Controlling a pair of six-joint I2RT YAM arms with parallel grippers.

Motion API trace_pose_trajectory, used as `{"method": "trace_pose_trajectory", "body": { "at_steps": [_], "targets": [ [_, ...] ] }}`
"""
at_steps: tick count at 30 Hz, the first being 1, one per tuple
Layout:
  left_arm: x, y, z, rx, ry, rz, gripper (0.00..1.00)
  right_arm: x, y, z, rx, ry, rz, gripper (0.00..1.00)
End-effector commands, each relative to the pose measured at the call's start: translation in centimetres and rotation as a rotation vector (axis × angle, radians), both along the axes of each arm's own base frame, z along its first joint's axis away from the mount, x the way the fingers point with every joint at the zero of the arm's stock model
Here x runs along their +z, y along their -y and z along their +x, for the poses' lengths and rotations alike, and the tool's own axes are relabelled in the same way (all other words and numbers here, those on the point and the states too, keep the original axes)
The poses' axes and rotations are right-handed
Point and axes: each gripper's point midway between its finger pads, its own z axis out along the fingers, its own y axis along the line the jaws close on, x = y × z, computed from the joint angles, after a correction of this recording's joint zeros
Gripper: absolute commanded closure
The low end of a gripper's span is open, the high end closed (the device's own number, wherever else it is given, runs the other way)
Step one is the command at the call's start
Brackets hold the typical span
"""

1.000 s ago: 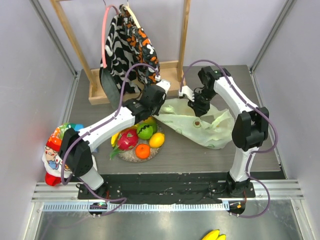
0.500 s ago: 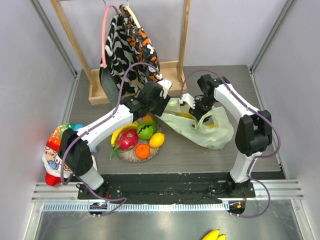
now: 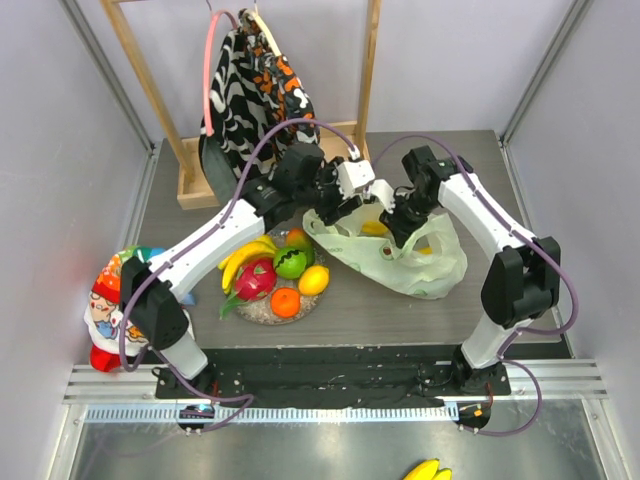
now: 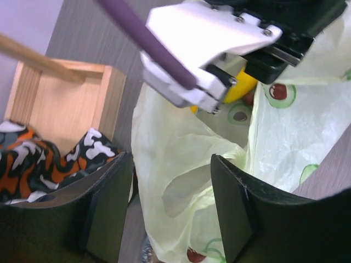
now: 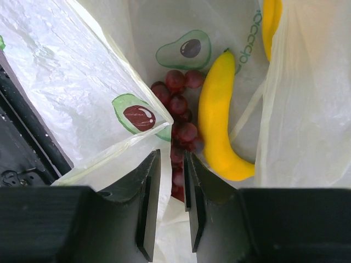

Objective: Take the fake fruits out of the plastic bag
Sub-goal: Adjust the plastic bag at the center of the board.

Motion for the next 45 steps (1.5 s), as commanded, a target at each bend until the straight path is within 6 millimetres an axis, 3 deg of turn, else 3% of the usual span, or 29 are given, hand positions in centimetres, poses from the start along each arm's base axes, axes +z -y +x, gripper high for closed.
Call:
{"method": "trace_pose_trajectory", "body": {
  "at_steps": [1,6,11,18,23,26,30,34,35,37,39,40,43,45],
  "targets": [
    [-0.7,1.6,-2.0,-0.240,0.051,0.087,0.39,2.1,-0.2,-0.6,-0.096,0.027,0.068,0.69],
    [-2.4,0.9,-3.3,-0.415,0.071,0.259,0.40,2.8,-0.4,-2.9,-0.200,-0.043,0.117,0.69],
    [-4.1,0.5,-4.1,-0.460,0.046,0.333,0.41,5.6,-0.7,-6.7,-0.145,-0.010,0.207,0.65],
    [-6.2,0.2,-5.6,-0.539,0.014,0.435,0.42,5.3,-0.4,-9.6,-0.086,-0.055,0.201,0.62],
    [-8.4,0.2,-5.4,-0.551,0.059,0.508,0.44,5.0,-0.7,-10.4,-0.095,-0.068,0.217,0.61],
    [-9.2,0.3,-4.3,-0.527,0.144,0.562,0.46,5.3,-0.7,-10.2,-0.093,-0.058,0.219,0.60],
    [-10.5,-0.4,-4.6,-0.546,0.145,0.594,0.50,5.4,-0.6,-9.9,-0.085,-0.042,0.210,0.61],
    [-11.3,-0.4,-4.2,-0.533,0.182,0.624,0.70,5.5,-0.8,-9.1,-0.092,-0.026,0.209,0.60],
    [-10.9,-0.2,-3.7,-0.506,0.199,0.618,0.84,5.7,-0.7,-8.7,-0.093,-0.014,0.206,0.60],
    [-9.6,0.4,-2.9,-0.421,0.181,0.576,1.00,5.8,-0.3,-7.8,-0.094,0.027,0.177,0.60],
    [-8.3,0.5,-1.9,-0.255,0.117,0.491,1.00,6.4,-0.1,-6.6,-0.075,0.088,0.161,0.60],
    [-6.0,1.3,-0.7,-0.170,0.123,0.403,1.00,6.6,0.3,-6.0,-0.079,0.114,0.145,0.60],
    [-2.7,0.3,2.0,0.160,-0.051,0.155,1.00,8.1,-0.1,-4.1,-0.054,0.195,0.156,0.60],
    [-0.5,-1.3,4.4,0.341,-0.093,0.045,1.00,9.2,-0.8,-2.7,-0.037,0.219,0.177,0.60]
  ]
}}
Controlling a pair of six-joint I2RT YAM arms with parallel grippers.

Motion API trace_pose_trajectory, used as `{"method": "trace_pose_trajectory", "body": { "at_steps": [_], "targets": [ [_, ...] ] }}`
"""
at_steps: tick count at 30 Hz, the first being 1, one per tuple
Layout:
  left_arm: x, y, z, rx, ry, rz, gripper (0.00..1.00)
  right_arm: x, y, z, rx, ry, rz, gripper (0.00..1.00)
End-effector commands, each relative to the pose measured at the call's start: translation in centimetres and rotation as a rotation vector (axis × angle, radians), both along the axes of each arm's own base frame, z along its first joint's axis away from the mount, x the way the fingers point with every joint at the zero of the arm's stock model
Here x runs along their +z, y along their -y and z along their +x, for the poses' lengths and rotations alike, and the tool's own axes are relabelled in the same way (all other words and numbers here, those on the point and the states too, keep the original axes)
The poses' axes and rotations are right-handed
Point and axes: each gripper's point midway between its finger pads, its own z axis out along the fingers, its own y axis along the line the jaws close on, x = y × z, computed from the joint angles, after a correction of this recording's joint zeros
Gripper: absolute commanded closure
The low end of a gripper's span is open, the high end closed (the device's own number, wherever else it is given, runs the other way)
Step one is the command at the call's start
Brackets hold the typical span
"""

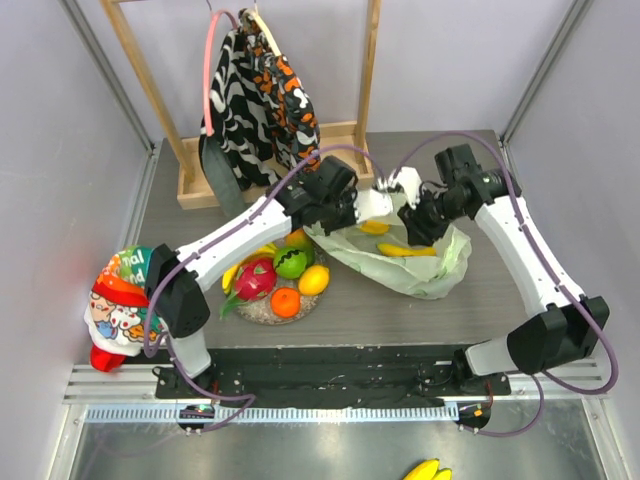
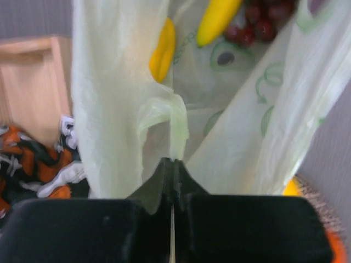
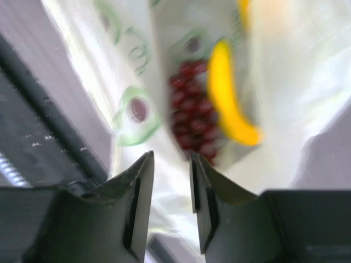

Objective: Take the fake fruits out of the plastic bag
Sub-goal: Adjust the plastic bag at the center of the board.

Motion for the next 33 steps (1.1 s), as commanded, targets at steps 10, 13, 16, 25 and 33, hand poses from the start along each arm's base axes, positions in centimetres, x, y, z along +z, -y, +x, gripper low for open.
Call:
{"method": "trace_pose_trajectory", "body": {
  "at_steps": [10,13,16,25,33],
  "targets": [
    [8.9,-2.1,8.4,0.901,-0.139,-0.626,1.00,1.9,-5.0,6.5,0.398,0.179,0.013,0.69],
    [9.2,-1.8,8.9,0.950,-0.161,-0.672,1.00,0.8,-5.0,6.6,0.451,0.173,-0.017,0.70],
    [9.4,-1.5,9.3,0.967,-0.170,-0.694,1.00,-0.2,-4.8,7.1,0.476,0.176,-0.043,0.70],
    [9.7,-1.9,9.4,0.977,-0.167,-0.702,1.00,-3.5,-4.5,7.8,0.592,0.159,-0.090,0.75],
    [9.4,-2.0,9.0,0.965,-0.180,-0.694,1.00,-5.8,-5.0,10.1,0.671,0.158,-0.154,0.67]
  ]
}}
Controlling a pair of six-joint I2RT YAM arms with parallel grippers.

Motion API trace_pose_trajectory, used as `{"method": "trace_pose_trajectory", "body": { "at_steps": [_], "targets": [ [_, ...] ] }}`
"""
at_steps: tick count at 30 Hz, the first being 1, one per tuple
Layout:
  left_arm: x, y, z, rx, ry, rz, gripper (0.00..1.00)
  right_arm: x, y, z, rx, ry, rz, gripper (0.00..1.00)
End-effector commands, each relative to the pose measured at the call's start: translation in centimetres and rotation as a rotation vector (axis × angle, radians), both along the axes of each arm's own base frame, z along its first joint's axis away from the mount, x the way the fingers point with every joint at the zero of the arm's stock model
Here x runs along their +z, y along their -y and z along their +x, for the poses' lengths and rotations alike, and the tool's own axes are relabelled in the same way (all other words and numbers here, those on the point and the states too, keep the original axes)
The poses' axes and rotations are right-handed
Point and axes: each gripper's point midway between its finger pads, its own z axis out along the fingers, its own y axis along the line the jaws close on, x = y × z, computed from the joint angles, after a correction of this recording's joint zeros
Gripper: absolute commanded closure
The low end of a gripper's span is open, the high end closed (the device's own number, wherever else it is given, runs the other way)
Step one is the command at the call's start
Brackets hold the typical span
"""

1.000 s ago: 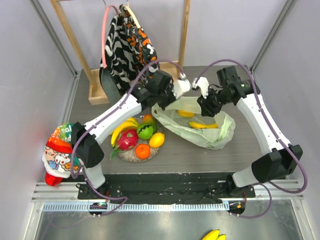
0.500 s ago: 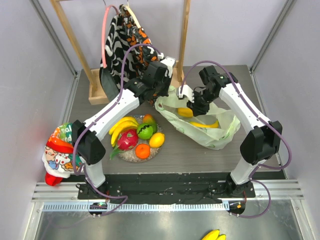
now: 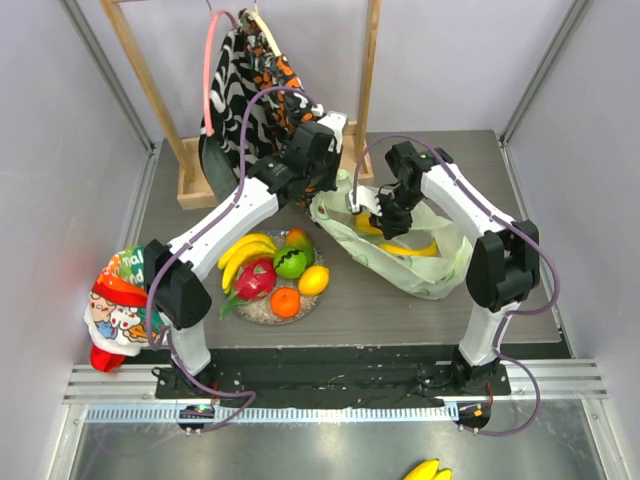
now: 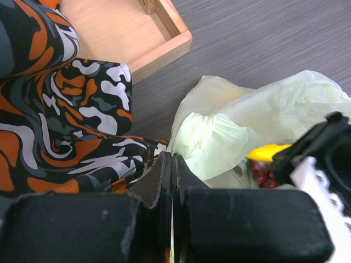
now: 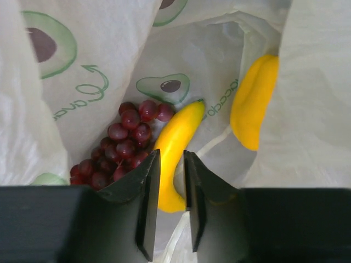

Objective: Take the fake fruits out of the plastic bag
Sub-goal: Adjust the plastic bag at the center of the board.

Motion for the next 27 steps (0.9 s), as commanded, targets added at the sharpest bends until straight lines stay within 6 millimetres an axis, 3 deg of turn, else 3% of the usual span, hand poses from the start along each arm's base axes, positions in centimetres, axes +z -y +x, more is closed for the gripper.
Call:
{"method": "trace_pose_trajectory", "body": {
  "at_steps": [1,2,6,14,27],
  "targets": [
    [2.4,0.3,0.4,-0.002,0.049,-0.060,1.00,0.0,-0.4,2.6,0.077,0.089,-0.036,0.63],
    [2.3,0.4,0.2,-0.010,0.045,-0.060,1.00,0.0,-0.3,3.0,0.082,0.098,-0.044,0.53],
    [2.0,0.7,-0.6,-0.050,0.024,-0.069,1.00,-0.4,-0.1,3.8,0.119,0.130,-0.068,0.27],
    [1.9,2.7,-3.4,-0.227,-0.008,-0.098,1.00,-1.8,-0.4,5.8,0.146,0.182,-0.085,0.24],
    [2.0,4.1,-5.1,-0.307,-0.011,-0.096,1.00,-3.9,-0.7,7.4,0.196,0.179,-0.100,0.23]
  ]
}}
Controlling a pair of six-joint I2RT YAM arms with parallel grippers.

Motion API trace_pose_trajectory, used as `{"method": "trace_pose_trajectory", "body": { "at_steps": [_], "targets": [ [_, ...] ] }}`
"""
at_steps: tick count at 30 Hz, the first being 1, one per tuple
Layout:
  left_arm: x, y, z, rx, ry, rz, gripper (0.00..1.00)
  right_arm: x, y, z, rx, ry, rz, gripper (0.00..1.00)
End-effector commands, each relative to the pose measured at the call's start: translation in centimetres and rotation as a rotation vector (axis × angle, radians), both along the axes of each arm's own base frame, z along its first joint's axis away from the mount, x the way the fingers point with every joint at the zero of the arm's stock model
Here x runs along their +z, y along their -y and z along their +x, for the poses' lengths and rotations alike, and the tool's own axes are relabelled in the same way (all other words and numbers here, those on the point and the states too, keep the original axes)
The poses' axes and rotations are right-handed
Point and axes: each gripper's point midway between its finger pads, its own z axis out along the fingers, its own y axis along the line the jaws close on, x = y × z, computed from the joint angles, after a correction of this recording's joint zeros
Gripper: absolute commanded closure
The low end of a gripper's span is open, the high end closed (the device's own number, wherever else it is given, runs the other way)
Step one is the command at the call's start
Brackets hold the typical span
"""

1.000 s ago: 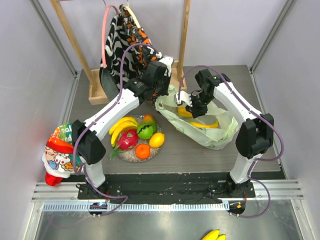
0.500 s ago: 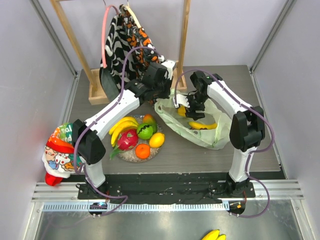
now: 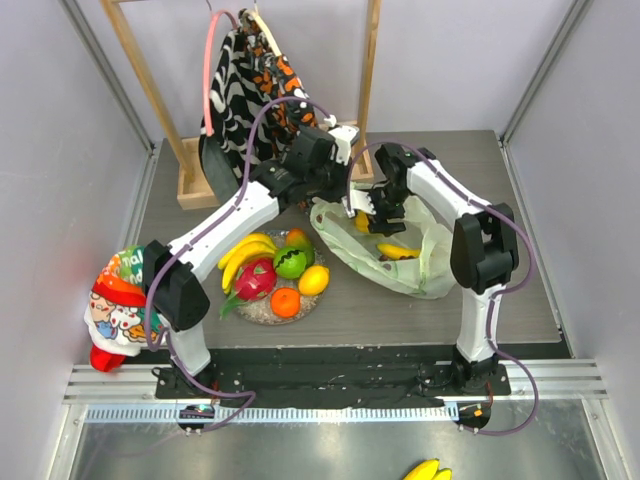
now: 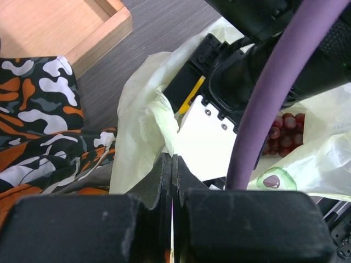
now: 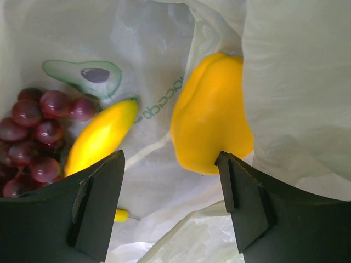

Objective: Take the fake fruits out of the plastic bag
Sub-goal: Take out the fake fruit from the plastic bag.

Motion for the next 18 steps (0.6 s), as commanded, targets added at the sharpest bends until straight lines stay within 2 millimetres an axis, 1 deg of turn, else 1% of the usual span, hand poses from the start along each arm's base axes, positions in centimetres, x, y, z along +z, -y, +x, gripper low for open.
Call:
{"method": "trace_pose_trajectory", "body": {
  "at_steps": [1,3,4,7,13,18],
  "targets": [
    [3.2,1.2,-1.7,-0.080,0.061,-0.058,1.00,0.5,-0.7,1.4,0.038,0.044,0.014,0.23],
    [3.2,1.3,-2.0,-0.088,0.064,-0.053,1.00,0.4,-1.0,1.7,0.039,0.043,0.022,0.23],
    [3.2,1.5,-2.3,-0.095,0.063,-0.052,1.00,0.0,-1.1,1.7,0.041,0.032,0.020,0.23],
    [3.2,1.5,-2.6,-0.102,0.067,-0.048,1.00,-0.4,-1.1,1.9,0.048,0.024,0.014,0.24],
    [3.1,1.6,-3.2,-0.116,0.071,-0.038,1.00,-1.1,-0.9,2.4,0.018,0.015,-0.009,0.24],
    [3.2,1.8,-3.6,-0.127,0.072,-0.042,1.00,-1.6,-1.0,2.6,-0.004,0.019,-0.007,0.26]
  ]
}}
